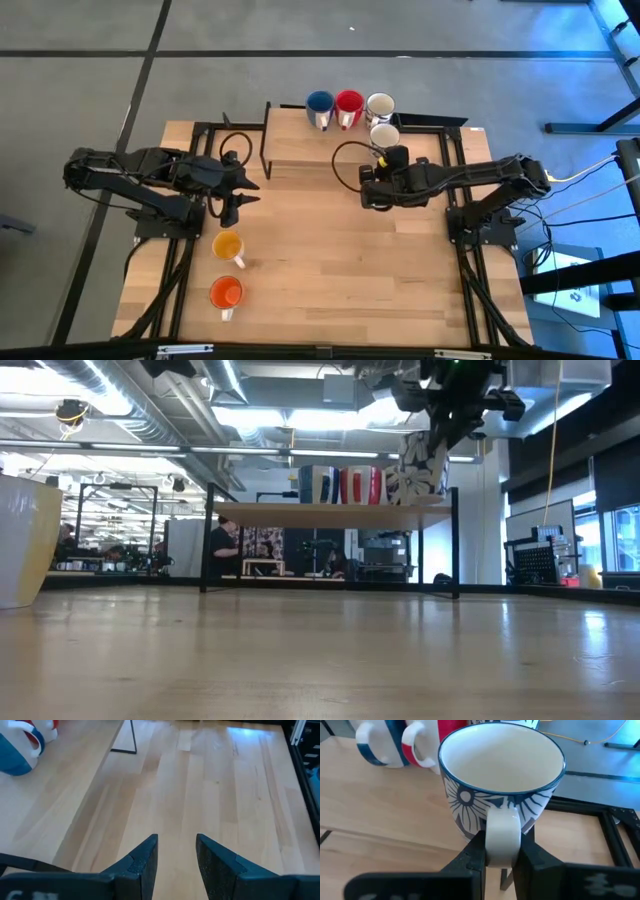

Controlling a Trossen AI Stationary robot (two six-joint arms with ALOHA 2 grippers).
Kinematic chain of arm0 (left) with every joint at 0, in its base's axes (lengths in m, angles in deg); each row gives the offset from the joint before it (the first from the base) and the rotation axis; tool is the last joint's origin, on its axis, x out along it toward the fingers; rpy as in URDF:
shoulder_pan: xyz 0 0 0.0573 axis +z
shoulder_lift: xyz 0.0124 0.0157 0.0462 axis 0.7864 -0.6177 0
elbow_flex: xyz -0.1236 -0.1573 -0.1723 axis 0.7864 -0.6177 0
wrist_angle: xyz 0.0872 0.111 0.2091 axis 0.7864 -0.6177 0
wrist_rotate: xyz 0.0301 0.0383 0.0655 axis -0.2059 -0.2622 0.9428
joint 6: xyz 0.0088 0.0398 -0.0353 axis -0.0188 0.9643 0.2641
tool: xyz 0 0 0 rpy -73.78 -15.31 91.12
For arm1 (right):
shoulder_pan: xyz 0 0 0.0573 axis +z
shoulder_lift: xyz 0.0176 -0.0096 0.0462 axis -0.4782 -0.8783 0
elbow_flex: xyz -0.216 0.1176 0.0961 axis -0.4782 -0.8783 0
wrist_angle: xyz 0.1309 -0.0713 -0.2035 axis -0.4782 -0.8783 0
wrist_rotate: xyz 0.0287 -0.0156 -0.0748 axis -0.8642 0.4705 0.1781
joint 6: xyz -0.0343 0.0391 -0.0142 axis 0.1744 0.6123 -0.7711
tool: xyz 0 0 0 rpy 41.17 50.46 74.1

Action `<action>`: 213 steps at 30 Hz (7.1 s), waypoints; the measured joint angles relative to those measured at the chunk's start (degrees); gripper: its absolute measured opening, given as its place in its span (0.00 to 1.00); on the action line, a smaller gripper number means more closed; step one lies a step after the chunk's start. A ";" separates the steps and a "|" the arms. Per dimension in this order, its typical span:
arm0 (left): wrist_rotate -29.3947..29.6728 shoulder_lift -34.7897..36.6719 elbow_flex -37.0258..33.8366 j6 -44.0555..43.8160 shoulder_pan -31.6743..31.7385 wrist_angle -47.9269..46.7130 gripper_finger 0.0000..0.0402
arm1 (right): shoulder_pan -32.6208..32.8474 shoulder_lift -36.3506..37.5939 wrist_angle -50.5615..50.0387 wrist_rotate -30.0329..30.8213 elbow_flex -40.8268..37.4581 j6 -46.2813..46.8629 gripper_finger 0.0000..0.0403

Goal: Place coffee mugs
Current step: Put the white patterned mug on the shelf, then put the yellow mug on the shelf

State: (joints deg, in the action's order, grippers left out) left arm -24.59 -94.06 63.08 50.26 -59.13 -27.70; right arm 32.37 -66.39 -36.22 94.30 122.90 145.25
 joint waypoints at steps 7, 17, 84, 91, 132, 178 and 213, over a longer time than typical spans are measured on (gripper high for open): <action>0.00 0.00 0.00 1.40 0.00 0.04 0.32 | -2.13 -0.35 2.91 -2.48 -0.09 -4.67 0.10; 0.00 0.00 0.00 1.40 -0.01 0.09 0.32 | -2.48 -0.79 3.59 -2.83 -0.09 -6.93 0.10; -9.27 -6.83 -0.58 -27.91 -11.88 -25.04 0.32 | 22.46 -14.03 26.69 -14.62 8.91 -26.70 0.46; -10.53 -4.81 -8.87 -35.42 -14.19 -23.74 0.33 | 22.44 -14.56 27.04 -14.54 8.91 -26.70 0.46; -11.37 -4.45 -27.43 -34.69 -12.96 0.20 0.03 | 25.53 -15.86 30.37 -9.21 8.93 -28.08 0.46; -12.81 -40.56 -1.58 -0.05 3.27 8.75 0.10 | 35.55 -28.89 34.53 -4.70 8.91 -4.30 0.46; -9.41 6.19 -1.70 -7.59 -4.41 -8.84 0.29 | 27.84 -33.34 63.13 -8.39 10.66 -28.12 0.46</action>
State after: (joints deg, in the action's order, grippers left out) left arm -34.00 -87.87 61.38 42.67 -63.54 -36.54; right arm 60.20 -99.73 26.91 85.92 133.56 117.13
